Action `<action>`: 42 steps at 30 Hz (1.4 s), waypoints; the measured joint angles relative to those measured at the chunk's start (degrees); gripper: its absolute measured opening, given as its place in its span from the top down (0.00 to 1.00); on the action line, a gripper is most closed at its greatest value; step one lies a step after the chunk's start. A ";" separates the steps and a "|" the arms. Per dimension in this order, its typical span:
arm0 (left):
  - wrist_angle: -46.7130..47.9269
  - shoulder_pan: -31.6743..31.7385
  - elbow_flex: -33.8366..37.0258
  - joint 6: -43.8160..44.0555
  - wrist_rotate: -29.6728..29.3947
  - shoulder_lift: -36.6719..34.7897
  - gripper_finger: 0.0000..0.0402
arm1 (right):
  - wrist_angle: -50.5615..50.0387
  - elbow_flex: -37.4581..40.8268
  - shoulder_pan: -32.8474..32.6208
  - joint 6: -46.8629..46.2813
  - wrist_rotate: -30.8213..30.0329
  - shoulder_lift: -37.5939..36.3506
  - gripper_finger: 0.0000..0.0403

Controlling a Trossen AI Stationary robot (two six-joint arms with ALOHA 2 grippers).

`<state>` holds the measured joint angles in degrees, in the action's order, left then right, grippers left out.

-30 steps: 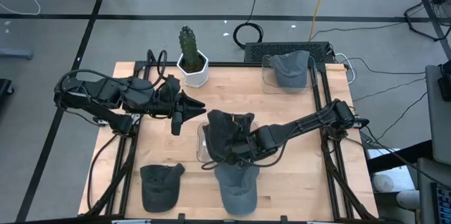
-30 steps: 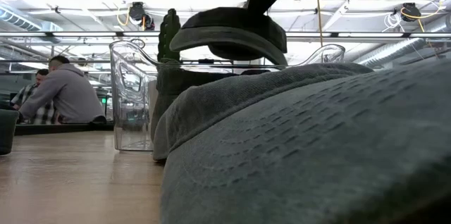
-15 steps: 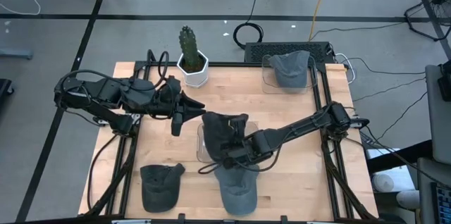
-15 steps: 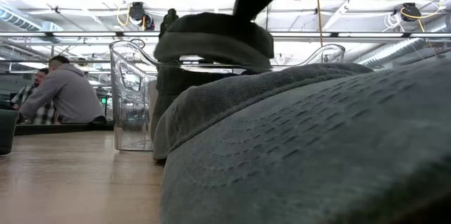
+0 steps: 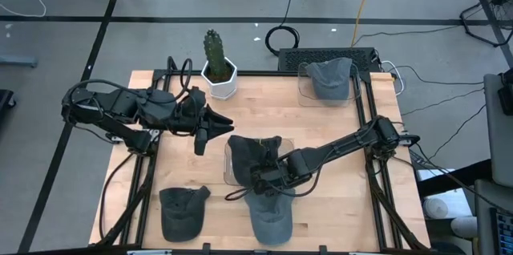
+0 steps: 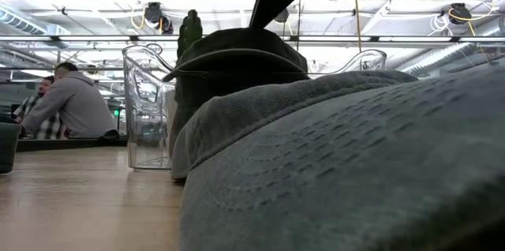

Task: Pick & Place hat
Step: Put the right black cap into the bottom transparent bin

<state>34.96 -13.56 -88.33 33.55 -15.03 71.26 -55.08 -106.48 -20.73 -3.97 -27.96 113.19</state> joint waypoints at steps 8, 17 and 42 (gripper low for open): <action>-0.01 -0.02 0.00 2.17 0.15 0.00 0.72 | -5.40 0.00 0.09 -8.45 -2.73 -6.41 0.59; -0.07 0.00 -0.03 -0.03 6.28 0.64 0.72 | -7.26 2.95 2.00 -30.65 4.94 -19.21 0.57; 5.47 5.30 -0.02 -24.58 33.68 25.75 0.33 | 15.20 42.78 -1.48 -64.52 23.31 -51.15 0.64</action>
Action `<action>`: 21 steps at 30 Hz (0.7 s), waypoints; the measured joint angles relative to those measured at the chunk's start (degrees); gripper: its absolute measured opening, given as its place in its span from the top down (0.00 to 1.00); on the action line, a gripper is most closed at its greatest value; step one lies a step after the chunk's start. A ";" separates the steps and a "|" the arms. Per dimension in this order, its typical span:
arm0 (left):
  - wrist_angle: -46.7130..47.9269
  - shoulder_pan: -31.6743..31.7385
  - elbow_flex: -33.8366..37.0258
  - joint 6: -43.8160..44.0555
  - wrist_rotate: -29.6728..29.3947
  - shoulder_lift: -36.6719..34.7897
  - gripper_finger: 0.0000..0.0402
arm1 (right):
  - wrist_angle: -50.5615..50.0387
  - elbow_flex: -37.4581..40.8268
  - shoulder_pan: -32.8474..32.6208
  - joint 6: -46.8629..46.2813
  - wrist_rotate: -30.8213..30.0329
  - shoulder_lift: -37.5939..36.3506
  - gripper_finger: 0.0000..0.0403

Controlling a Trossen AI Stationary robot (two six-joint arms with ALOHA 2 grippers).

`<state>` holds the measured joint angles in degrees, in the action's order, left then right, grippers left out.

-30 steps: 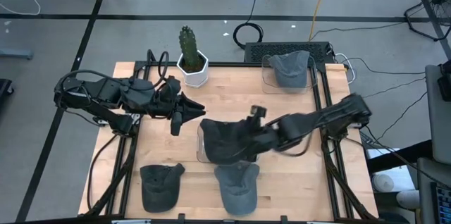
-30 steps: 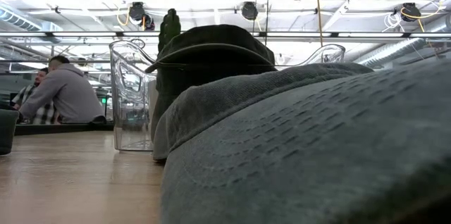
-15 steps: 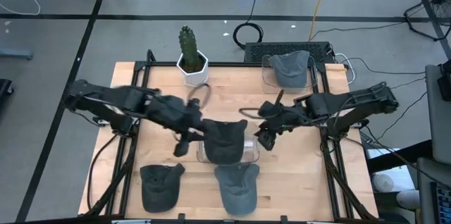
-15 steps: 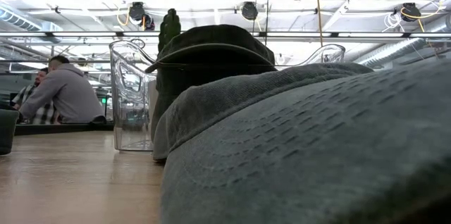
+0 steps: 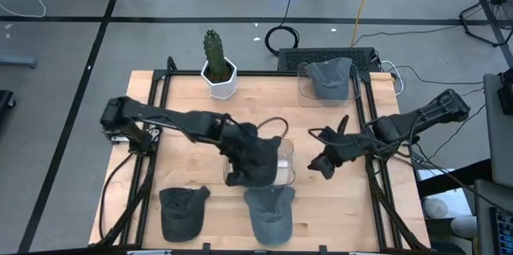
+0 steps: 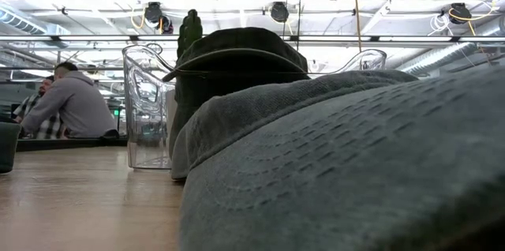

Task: Pick & Place hat
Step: Put the right black cap into the bottom transparent bin

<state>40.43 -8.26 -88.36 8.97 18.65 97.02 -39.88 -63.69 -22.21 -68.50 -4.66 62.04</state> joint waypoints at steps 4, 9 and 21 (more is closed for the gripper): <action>1.43 0.24 0.00 0.05 -1.91 3.70 0.25 | 6.35 5.44 -2.47 -4.75 -0.01 -1.81 0.66; 2.98 0.23 0.01 0.41 -6.93 6.91 0.23 | 13.84 10.01 -5.22 -7.55 0.01 -2.36 0.69; 3.48 0.37 -0.09 1.20 -14.56 -0.05 0.23 | 15.87 10.66 -9.21 -7.12 -1.83 -2.27 0.80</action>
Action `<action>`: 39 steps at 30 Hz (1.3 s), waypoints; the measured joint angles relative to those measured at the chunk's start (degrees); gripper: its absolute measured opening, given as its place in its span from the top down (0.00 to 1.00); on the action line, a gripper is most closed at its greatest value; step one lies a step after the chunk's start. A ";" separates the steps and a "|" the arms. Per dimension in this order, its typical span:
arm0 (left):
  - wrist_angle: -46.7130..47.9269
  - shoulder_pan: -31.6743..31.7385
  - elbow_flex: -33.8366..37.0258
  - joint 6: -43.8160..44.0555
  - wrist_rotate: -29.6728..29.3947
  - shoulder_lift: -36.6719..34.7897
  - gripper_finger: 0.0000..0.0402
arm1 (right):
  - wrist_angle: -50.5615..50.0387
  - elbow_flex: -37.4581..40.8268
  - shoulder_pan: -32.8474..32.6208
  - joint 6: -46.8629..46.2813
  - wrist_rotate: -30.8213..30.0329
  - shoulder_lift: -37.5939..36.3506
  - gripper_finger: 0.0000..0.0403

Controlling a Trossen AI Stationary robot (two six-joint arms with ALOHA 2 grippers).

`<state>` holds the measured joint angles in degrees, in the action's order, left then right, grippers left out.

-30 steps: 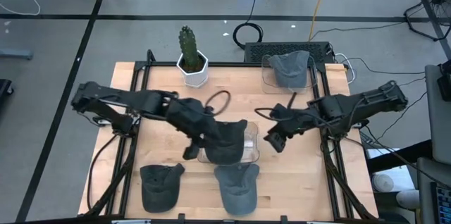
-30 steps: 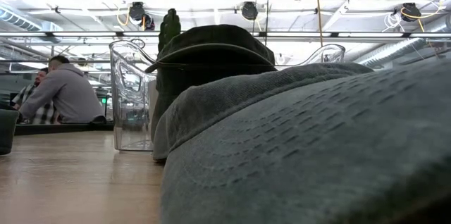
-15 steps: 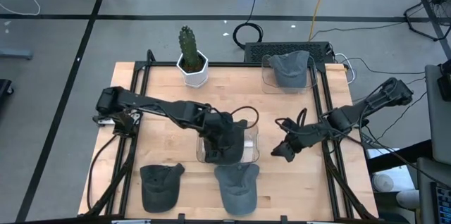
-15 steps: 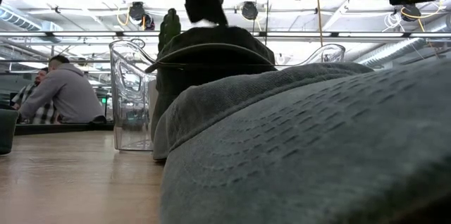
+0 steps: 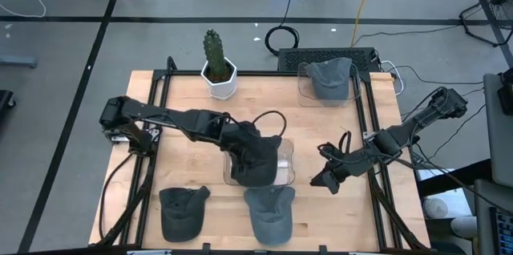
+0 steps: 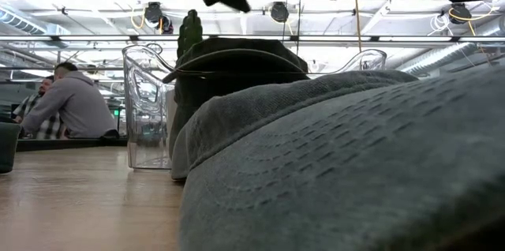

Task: Pick & Place hat
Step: Put the right black cap into the bottom transparent bin

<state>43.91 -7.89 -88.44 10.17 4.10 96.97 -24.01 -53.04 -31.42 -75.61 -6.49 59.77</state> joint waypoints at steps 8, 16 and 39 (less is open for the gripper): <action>2.41 -0.01 0.11 0.58 4.53 3.47 0.23 | 0.09 0.00 0.00 0.18 -1.06 0.00 0.83; 3.14 0.70 0.13 0.77 3.36 8.18 0.23 | 0.22 0.00 0.00 0.77 -1.02 0.00 0.83; 2.59 -0.73 0.11 -1.53 0.26 8.83 0.90 | 0.20 0.00 0.02 1.97 -0.98 0.00 0.86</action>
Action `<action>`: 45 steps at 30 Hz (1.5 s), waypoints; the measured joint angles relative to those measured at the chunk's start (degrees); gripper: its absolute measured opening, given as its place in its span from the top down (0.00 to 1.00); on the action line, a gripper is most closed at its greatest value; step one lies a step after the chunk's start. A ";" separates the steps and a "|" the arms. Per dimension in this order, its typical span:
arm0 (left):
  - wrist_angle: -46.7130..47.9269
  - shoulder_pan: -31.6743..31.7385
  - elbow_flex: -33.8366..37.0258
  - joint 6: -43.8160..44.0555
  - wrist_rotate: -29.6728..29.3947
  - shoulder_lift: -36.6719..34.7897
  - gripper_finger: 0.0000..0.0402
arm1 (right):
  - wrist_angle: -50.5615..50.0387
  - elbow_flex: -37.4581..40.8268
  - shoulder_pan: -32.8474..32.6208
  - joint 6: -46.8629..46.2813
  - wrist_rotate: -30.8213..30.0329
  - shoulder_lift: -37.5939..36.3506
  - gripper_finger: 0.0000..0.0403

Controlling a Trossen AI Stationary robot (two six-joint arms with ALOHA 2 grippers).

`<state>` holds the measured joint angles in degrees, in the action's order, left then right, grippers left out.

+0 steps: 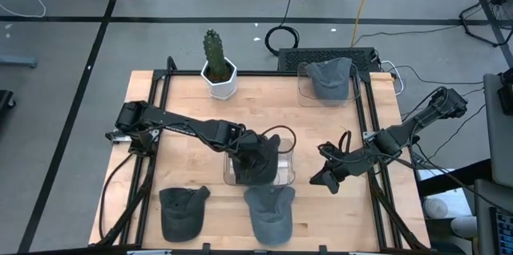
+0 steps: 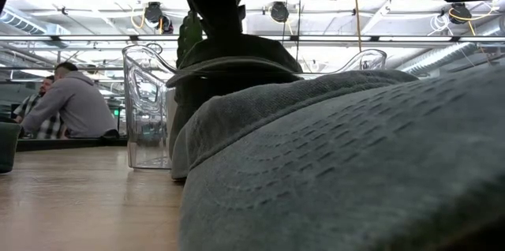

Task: Pick & Place hat
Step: Put the right black cap into the bottom transparent bin

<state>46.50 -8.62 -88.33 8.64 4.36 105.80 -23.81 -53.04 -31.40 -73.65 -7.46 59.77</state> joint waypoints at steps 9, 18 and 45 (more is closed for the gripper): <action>0.31 -0.02 -0.01 1.84 -2.24 -0.89 0.95 | -0.89 0.00 0.00 0.98 0.03 0.00 0.86; 8.28 -6.05 -6.18 -5.26 -20.58 -2.45 0.98 | -2.45 0.00 0.00 2.83 0.20 0.02 0.86; 2.88 -13.64 -4.09 5.73 -23.49 6.00 0.92 | -4.27 0.00 -0.66 6.85 1.80 0.02 0.86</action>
<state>49.38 -22.26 -92.42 14.37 -19.13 111.80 -28.09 -53.04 -32.05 -66.79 -5.66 59.79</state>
